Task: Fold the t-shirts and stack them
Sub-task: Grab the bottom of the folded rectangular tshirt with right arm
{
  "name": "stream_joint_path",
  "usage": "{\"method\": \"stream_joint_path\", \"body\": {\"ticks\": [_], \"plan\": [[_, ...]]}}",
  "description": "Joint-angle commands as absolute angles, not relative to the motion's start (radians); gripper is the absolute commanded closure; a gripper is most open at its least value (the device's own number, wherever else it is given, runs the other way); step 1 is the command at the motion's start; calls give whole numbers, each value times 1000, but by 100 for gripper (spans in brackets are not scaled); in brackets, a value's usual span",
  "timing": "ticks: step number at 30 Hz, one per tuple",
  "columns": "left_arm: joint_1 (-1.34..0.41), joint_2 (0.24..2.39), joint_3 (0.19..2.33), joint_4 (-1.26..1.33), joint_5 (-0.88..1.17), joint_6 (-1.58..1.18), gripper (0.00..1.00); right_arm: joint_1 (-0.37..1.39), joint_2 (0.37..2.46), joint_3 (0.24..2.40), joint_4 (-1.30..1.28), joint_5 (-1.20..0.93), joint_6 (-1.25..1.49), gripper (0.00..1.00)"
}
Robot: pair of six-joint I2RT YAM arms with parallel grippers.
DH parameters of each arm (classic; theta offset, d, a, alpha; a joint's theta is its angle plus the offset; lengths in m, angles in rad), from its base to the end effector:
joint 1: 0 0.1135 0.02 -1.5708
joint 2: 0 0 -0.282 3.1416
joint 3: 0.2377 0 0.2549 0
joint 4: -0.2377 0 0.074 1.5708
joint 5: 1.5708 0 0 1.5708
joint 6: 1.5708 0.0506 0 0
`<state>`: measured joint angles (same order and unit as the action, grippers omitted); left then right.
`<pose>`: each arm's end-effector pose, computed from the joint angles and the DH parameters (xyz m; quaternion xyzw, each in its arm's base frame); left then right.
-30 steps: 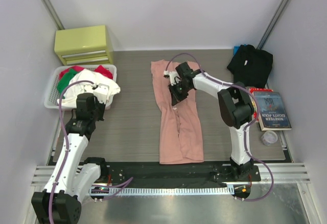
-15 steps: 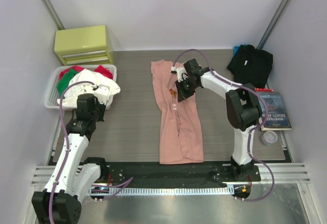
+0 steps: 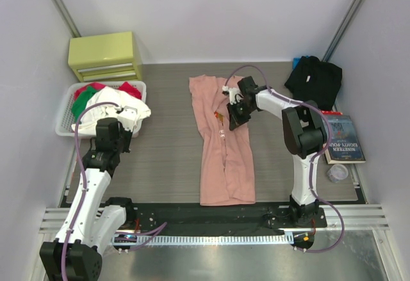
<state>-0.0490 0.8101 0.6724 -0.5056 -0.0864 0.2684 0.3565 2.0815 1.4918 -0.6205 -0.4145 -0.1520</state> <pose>0.1788 -0.0044 0.2686 0.1221 0.8854 0.0873 0.4400 0.4048 0.1725 0.1591 -0.2779 0.9225 0.2193 0.1539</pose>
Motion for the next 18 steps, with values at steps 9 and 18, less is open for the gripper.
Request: {"method": "stream_joint_path", "body": {"ticks": [9,18], "plan": [[-41,815,667,-482,-91,268,100,293,1971,1453,-620,-443,-189,99],[-41,845,667,-477,-61,264,100,299,1945,1465,-643,-479,-221,62]]}}
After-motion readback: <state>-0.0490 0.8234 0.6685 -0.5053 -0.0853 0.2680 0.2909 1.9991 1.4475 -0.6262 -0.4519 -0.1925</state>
